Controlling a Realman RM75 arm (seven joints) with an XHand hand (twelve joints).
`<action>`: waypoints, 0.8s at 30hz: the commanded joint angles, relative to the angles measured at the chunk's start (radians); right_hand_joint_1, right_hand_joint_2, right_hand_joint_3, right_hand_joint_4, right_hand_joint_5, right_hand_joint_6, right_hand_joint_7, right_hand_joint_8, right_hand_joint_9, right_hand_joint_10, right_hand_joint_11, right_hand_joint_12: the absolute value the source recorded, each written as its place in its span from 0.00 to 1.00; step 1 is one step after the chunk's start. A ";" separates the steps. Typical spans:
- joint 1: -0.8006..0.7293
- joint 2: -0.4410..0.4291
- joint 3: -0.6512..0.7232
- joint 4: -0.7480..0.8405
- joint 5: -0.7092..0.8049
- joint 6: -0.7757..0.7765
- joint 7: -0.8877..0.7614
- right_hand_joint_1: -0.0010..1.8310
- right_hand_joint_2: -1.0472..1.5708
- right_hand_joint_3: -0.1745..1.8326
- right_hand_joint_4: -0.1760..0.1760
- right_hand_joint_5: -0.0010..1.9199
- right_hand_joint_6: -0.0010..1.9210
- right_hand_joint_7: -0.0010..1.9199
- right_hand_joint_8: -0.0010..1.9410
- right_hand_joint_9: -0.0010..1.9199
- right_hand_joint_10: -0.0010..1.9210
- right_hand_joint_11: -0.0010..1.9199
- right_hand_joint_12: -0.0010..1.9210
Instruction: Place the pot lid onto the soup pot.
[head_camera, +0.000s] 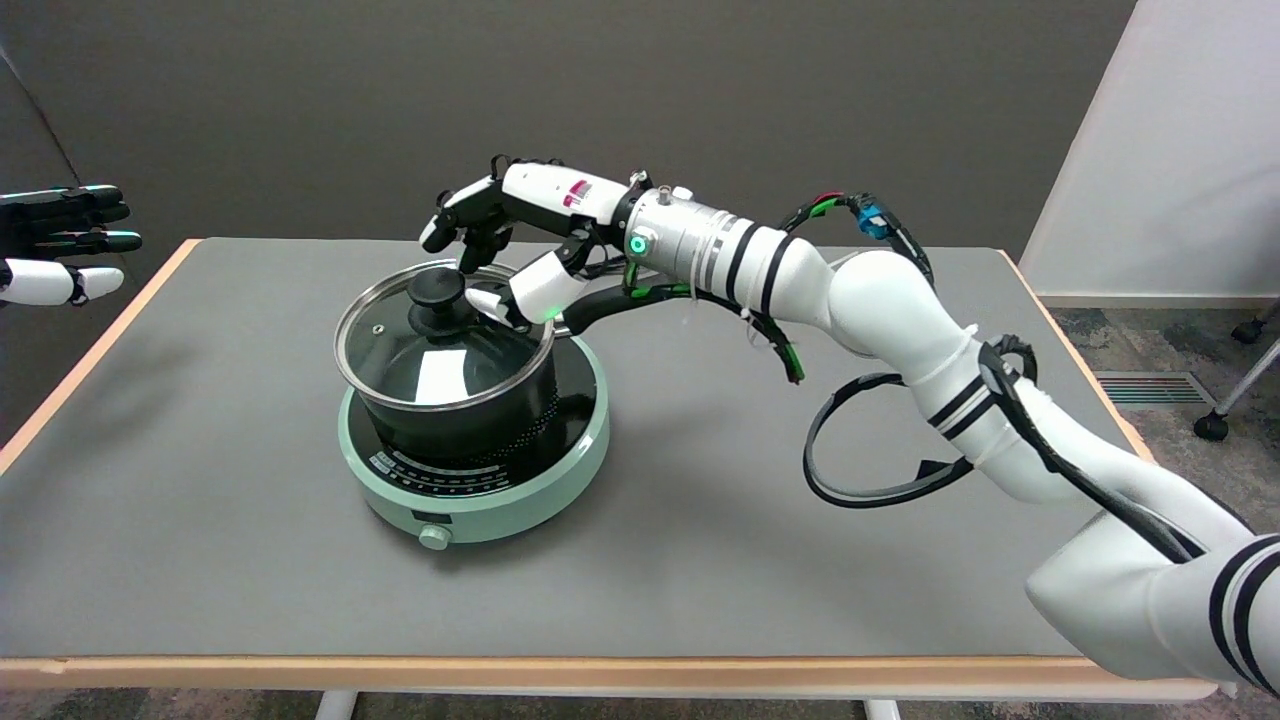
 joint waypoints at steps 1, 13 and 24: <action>-0.020 -0.003 0.013 0.016 -0.011 -0.001 0.000 0.48 0.65 0.55 0.52 0.32 0.17 0.46 0.21 0.38 0.34 0.23 0.57; 0.012 0.017 0.056 0.009 -0.105 -0.002 -0.001 0.47 0.65 0.56 0.52 0.32 0.17 0.46 0.21 0.38 0.34 0.23 0.56; -0.029 0.064 0.193 0.015 -0.119 0.002 0.008 0.48 0.64 0.57 0.56 0.32 0.17 0.43 0.18 0.37 0.32 0.23 0.55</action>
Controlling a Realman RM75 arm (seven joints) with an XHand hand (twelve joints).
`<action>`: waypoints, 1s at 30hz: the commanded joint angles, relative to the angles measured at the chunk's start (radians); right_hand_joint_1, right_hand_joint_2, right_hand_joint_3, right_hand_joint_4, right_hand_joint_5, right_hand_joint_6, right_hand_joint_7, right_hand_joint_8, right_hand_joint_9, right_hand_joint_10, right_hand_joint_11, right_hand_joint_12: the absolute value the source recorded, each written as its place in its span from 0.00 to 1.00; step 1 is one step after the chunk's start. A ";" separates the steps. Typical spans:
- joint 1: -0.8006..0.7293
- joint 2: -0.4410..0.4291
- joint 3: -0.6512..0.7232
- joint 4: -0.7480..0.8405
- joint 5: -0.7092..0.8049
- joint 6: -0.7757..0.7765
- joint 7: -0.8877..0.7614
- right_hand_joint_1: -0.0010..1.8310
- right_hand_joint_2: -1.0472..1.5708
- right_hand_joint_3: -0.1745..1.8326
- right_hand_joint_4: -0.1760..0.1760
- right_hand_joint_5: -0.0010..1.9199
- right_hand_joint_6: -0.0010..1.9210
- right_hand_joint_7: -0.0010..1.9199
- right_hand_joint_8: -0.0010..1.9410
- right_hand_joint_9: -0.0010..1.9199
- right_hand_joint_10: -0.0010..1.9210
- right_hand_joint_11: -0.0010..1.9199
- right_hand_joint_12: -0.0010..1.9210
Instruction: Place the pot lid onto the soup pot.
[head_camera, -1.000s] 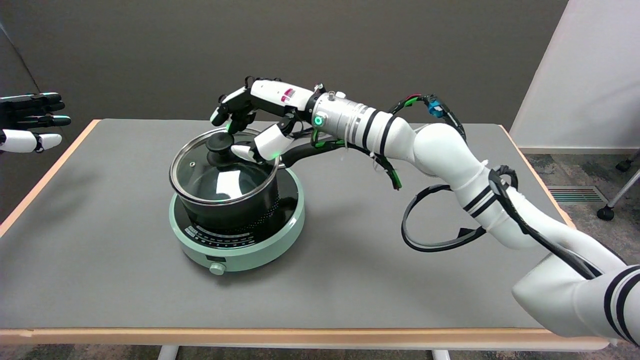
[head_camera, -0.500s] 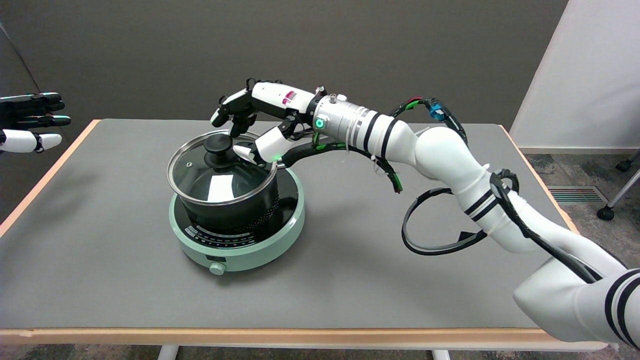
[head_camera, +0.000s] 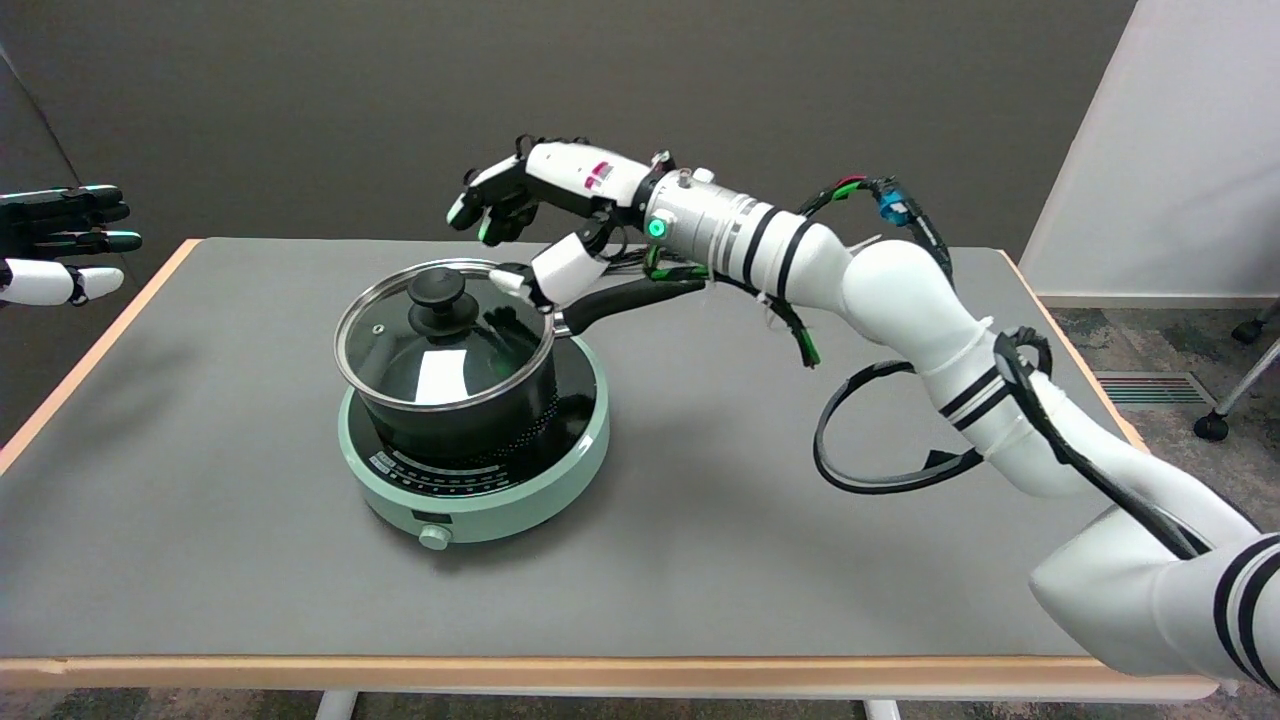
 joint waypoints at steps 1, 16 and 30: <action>-0.041 0.054 0.166 0.012 -0.040 0.006 0.008 0.48 0.64 0.57 0.57 0.32 0.17 0.43 0.18 0.37 0.32 0.23 0.55; -0.340 0.103 0.625 0.240 0.035 0.122 -0.001 0.49 0.64 0.54 0.59 0.34 0.18 0.44 0.18 0.39 0.34 0.24 0.60; -0.722 0.050 1.016 0.473 0.142 0.353 0.021 0.44 0.66 0.49 0.68 0.35 0.19 0.45 0.19 0.40 0.34 0.26 0.62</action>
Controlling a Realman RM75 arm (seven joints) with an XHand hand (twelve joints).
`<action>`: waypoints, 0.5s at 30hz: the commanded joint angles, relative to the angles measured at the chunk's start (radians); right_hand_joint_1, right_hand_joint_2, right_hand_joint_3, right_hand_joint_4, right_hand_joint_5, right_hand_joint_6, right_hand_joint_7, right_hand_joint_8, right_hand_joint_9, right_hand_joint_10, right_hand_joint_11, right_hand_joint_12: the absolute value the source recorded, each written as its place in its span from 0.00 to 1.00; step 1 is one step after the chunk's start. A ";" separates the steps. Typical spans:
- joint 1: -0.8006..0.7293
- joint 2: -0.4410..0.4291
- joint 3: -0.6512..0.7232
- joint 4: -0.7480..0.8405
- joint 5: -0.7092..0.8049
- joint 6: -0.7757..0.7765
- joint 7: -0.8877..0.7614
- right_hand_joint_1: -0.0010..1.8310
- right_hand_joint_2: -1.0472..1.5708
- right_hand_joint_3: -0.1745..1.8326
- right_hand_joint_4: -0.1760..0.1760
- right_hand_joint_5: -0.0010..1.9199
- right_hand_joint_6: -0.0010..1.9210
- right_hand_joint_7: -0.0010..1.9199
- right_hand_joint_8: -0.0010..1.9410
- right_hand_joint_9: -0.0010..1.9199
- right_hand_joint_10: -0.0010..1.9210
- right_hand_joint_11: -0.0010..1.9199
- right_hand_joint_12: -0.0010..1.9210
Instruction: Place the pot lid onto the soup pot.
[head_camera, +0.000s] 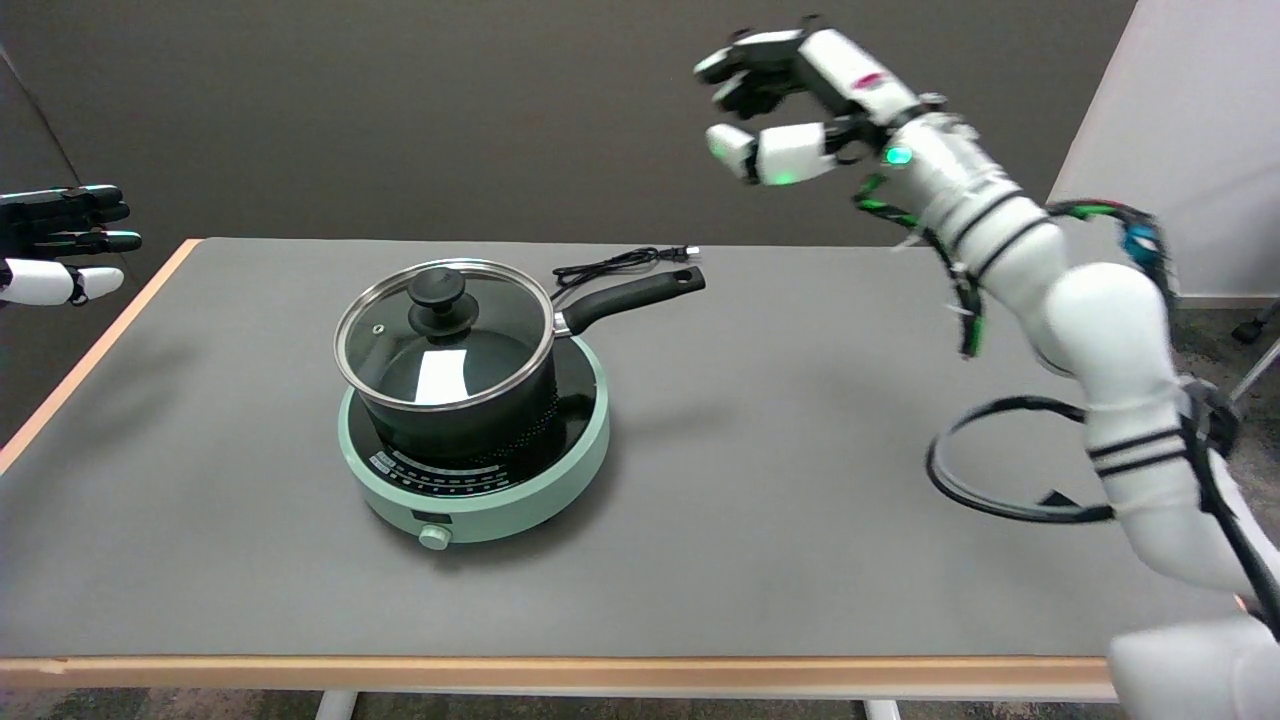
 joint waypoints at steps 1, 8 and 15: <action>-0.424 -0.034 0.478 0.254 0.146 0.250 0.020 0.44 0.66 0.49 0.68 0.35 0.20 0.45 0.19 0.40 0.35 0.26 0.62; -0.511 -0.084 0.568 0.253 0.234 0.239 0.020 0.41 0.67 0.48 0.61 0.35 0.20 0.44 0.18 0.39 0.33 0.26 0.63; -0.570 -0.127 0.614 0.238 0.315 0.227 0.020 0.36 0.69 0.47 0.50 0.35 0.20 0.38 0.14 0.34 0.25 0.23 0.55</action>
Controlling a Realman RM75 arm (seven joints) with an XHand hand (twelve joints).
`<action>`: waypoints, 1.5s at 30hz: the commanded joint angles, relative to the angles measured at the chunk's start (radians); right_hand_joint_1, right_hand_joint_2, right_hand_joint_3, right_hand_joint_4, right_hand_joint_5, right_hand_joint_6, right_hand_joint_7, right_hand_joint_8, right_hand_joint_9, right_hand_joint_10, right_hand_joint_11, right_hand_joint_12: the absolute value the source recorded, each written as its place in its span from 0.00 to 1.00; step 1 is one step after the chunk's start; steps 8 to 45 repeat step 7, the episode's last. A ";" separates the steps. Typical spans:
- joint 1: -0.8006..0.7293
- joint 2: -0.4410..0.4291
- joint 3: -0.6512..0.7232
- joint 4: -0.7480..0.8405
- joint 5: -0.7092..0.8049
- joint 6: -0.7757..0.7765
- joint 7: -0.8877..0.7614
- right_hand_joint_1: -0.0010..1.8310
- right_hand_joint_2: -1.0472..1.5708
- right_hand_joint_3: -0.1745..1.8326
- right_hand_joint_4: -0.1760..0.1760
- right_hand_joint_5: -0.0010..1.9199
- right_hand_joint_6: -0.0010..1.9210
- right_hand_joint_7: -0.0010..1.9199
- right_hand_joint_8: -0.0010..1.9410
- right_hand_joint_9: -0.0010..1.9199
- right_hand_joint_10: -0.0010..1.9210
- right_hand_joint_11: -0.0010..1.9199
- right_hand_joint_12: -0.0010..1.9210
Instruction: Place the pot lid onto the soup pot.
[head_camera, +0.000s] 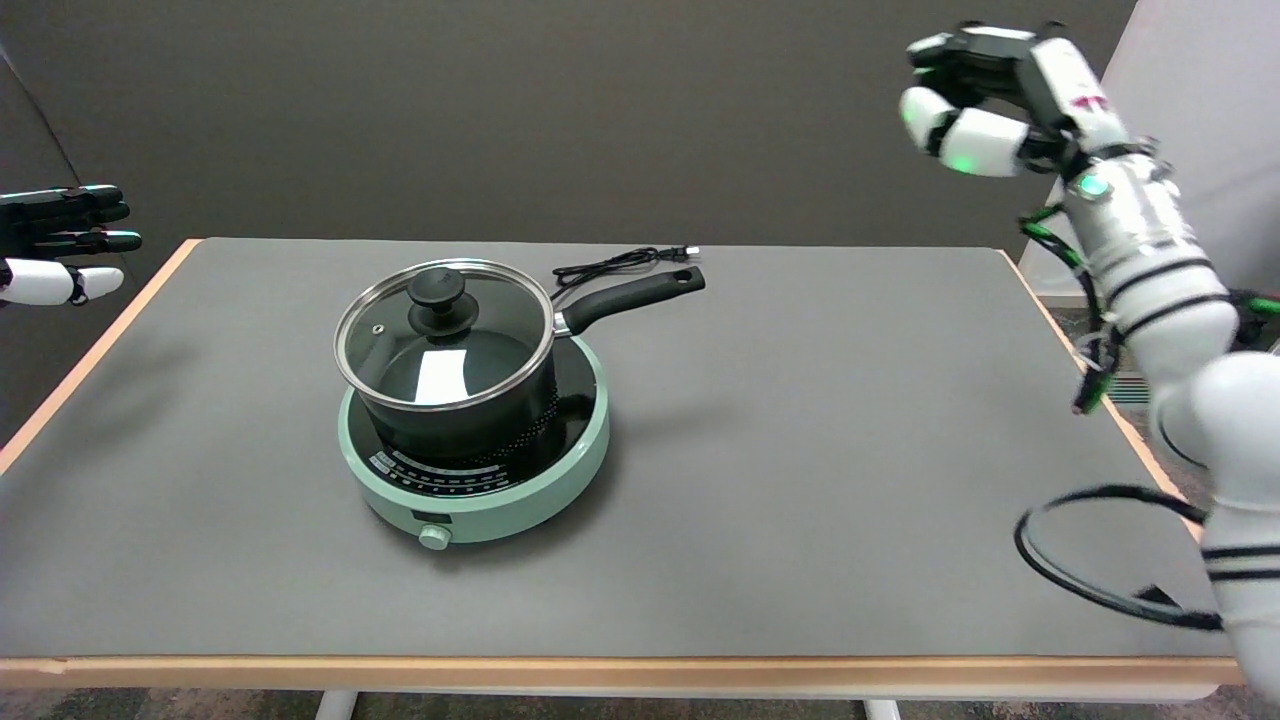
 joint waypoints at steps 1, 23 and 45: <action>-0.261 -0.095 0.258 0.063 0.195 0.065 0.010 0.36 0.69 0.47 0.49 0.35 0.20 0.38 0.14 0.34 0.24 0.23 0.54; -0.296 -0.117 0.279 0.072 0.235 0.045 0.010 0.33 0.69 0.47 0.47 0.35 0.20 0.38 0.14 0.34 0.24 0.22 0.53; -0.296 -0.117 0.279 0.072 0.235 0.045 0.010 0.33 0.69 0.47 0.47 0.35 0.20 0.38 0.14 0.34 0.24 0.22 0.53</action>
